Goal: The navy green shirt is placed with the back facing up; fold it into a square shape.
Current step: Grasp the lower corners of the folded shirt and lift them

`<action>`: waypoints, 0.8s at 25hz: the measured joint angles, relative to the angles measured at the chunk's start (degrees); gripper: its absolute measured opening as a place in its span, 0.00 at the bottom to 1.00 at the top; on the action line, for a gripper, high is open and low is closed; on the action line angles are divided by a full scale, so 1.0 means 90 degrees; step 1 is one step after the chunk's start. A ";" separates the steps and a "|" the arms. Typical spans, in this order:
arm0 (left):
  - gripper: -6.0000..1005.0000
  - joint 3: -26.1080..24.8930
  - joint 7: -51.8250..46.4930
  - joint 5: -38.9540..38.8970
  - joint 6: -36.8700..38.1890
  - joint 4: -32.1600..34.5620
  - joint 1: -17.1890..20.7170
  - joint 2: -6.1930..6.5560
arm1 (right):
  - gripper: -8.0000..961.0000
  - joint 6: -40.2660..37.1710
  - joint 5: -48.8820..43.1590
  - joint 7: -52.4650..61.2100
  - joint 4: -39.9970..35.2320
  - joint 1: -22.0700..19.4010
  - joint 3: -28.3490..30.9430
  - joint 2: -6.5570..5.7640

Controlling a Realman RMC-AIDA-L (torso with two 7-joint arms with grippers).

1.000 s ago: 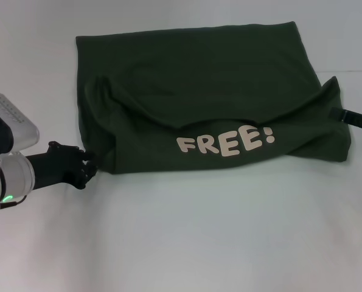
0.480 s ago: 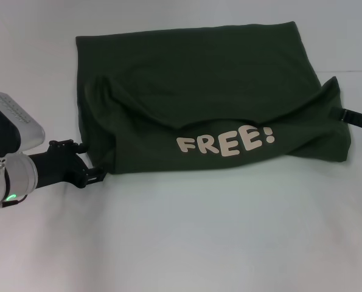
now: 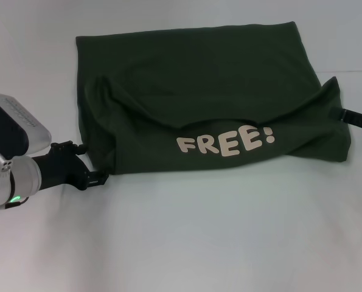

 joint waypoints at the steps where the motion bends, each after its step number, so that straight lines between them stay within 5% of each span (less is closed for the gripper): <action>1: 0.77 0.0006 0.0000 -0.0003 -0.0001 -0.0004 -0.0007 0.0000 | 0.61 0.0000 0.0000 0.0000 0.0000 0.0002 0.0000 0.0000; 20: 0.75 0.0107 -0.0029 0.0025 0.0043 0.0006 -0.0073 0.0001 | 0.61 0.0000 -0.0001 0.0000 0.0000 -0.0003 0.0000 -0.0008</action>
